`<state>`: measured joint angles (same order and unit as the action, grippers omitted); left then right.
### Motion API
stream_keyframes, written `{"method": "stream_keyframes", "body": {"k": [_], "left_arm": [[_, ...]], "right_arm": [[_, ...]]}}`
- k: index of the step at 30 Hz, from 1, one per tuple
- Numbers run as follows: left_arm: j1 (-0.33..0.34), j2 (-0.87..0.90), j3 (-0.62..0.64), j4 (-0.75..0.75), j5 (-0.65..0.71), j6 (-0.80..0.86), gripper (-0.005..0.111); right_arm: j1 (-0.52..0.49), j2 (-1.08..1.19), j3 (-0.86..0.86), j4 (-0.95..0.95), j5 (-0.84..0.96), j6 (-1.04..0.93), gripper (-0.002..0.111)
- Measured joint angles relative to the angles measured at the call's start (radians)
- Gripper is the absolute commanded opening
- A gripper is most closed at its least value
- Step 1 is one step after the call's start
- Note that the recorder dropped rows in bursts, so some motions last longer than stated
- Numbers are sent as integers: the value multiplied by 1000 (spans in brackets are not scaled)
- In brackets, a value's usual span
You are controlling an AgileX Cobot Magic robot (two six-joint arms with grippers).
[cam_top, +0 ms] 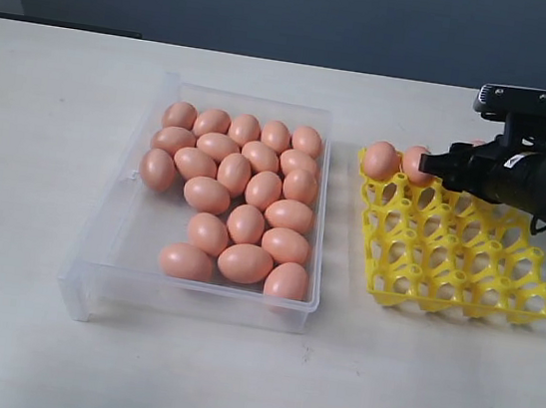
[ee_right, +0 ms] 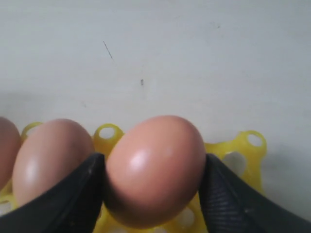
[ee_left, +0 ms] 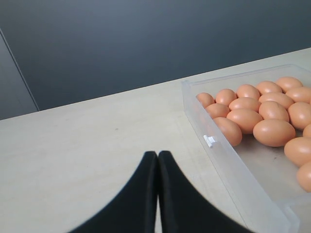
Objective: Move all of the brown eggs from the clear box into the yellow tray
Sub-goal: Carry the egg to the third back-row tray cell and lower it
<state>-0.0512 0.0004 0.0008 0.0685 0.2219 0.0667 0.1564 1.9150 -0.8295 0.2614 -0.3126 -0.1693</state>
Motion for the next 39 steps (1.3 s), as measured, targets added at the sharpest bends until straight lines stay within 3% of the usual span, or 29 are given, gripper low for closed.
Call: {"method": "stream_keyframes", "body": {"k": [24, 26, 28, 37, 39], "left_arm": [[0, 0, 0, 0, 0, 0, 0], [0, 0, 0, 0, 0, 0, 0], [0, 0, 0, 0, 0, 0, 0], [0, 0, 0, 0, 0, 0, 0], [0, 0, 0, 0, 0, 0, 0]], "right_arm": [[0, 6, -40, -23, 101, 12, 20], [0, 6, -40, -23, 109, 12, 26], [0, 6, -40, -21, 110, 12, 45], [0, 6, -40, -13, 115, 14, 49], [0, 6, -40, -13, 117, 14, 58]]}}
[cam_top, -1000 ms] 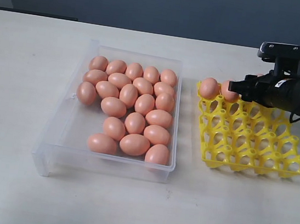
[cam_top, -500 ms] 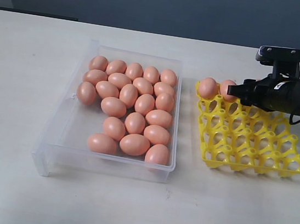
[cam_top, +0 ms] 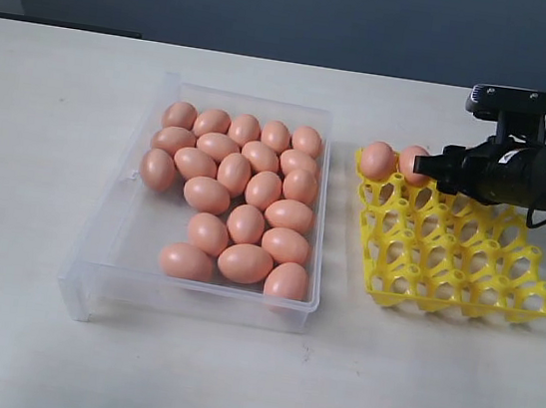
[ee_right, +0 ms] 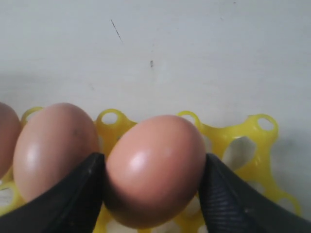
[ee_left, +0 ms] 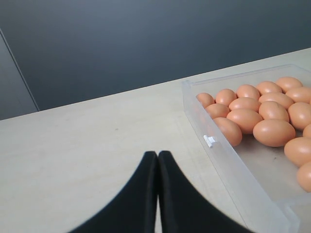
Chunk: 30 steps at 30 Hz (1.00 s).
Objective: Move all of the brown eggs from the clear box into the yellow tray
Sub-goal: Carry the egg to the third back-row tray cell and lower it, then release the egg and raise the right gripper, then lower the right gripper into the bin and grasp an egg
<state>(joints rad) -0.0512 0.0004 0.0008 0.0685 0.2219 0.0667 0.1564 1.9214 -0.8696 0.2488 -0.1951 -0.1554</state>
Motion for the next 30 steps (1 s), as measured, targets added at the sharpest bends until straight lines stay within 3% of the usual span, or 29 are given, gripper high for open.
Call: {"method": "stream_keyframes", "body": {"k": [2, 18, 23, 30], "left_arm": [[0, 0, 0, 0, 0, 0, 0], [0, 0, 0, 0, 0, 0, 0], [0, 0, 0, 0, 0, 0, 0], [0, 0, 0, 0, 0, 0, 0]], "right_arm": [[0, 0, 0, 4, 4, 0, 68], [17, -135, -5, 30, 69, 1, 68], [118, -211, -118, 31, 325, -1, 63], [343, -142, -352, 36, 633, -60, 63]]}}
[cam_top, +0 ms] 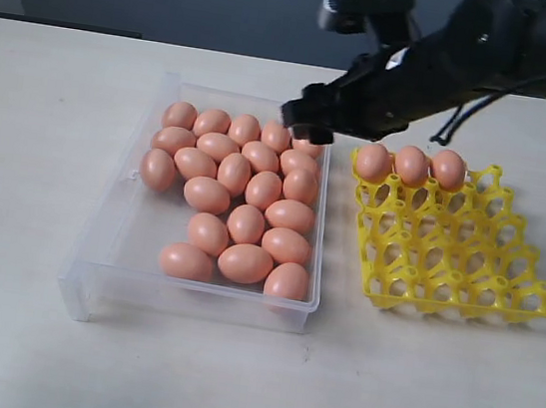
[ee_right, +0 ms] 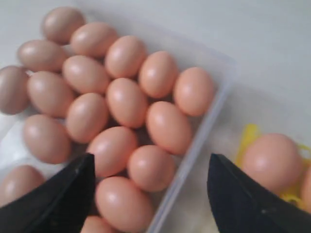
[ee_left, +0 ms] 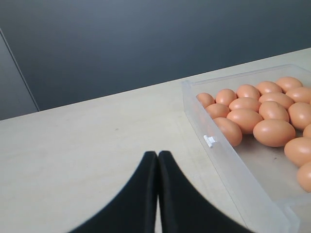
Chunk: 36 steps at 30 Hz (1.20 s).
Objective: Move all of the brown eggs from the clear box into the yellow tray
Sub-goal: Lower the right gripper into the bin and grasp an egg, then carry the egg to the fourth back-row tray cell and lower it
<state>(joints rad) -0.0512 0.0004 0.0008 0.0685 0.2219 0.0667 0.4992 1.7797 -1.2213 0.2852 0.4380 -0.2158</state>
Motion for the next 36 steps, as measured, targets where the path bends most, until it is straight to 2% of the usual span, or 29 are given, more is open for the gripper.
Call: {"method": "stream_keyframes", "body": {"k": [7, 18, 24, 30, 36], "left_arm": [[0, 0, 0, 0, 0, 0, 0], [0, 0, 0, 0, 0, 0, 0], [0, 0, 0, 0, 0, 0, 0], [0, 0, 0, 0, 0, 0, 0], [0, 0, 0, 0, 0, 0, 0]], "right_arm": [[82, 126, -139, 81, 214, -54, 63], [125, 258, -200, 241, 192, -264, 63], [131, 339, -326, 250, 209, -297, 63], [131, 439, -463, 225, 299, -303, 63], [137, 500, -525, 188, 354, -305, 63]]}}
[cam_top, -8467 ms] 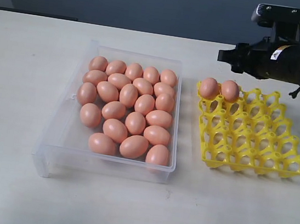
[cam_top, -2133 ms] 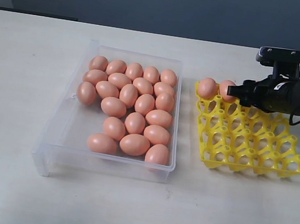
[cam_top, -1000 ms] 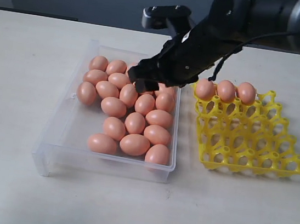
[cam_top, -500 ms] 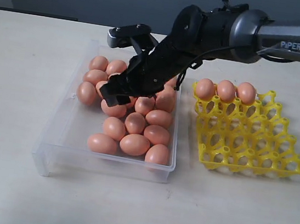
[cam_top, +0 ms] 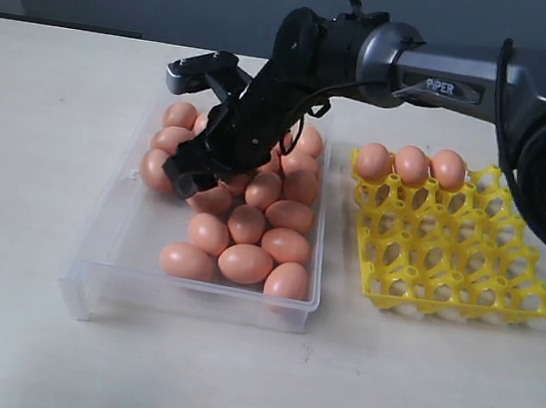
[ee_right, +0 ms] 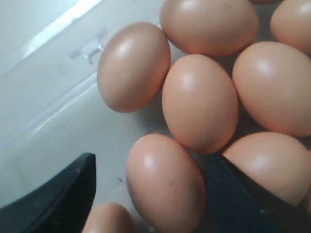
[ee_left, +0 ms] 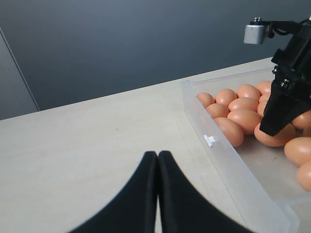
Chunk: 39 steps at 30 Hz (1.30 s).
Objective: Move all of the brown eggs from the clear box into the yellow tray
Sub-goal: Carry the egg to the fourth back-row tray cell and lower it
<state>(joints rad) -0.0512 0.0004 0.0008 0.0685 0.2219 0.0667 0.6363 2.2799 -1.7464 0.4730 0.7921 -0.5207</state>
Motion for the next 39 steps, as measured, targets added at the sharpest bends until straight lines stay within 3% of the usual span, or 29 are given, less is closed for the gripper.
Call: {"method": "stream_keyframes", "body": {"k": [6, 11, 14, 18, 25, 32, 35, 39], "left_arm": [[0, 0, 0, 0, 0, 0, 0], [0, 0, 0, 0, 0, 0, 0], [0, 0, 0, 0, 0, 0, 0], [0, 0, 0, 0, 0, 0, 0], [0, 0, 0, 0, 0, 0, 0], [0, 0, 0, 0, 0, 0, 0], [0, 0, 0, 0, 0, 0, 0], [0, 0, 0, 0, 0, 0, 0]], "right_arm": [[1, 54, -8, -15, 49, 0, 63], [1, 54, -10, -17, 51, 1, 55], [1, 54, -10, -22, 43, 1, 37], [1, 54, -10, -25, 41, 1, 0], [-3, -10, 14, 88, -24, -39, 0], [-32, -236, 284, 225, -434, -69, 0], [-139, -452, 554, 245, -768, -70, 0], [-264, -563, 684, 247, -851, -70, 0]]}}
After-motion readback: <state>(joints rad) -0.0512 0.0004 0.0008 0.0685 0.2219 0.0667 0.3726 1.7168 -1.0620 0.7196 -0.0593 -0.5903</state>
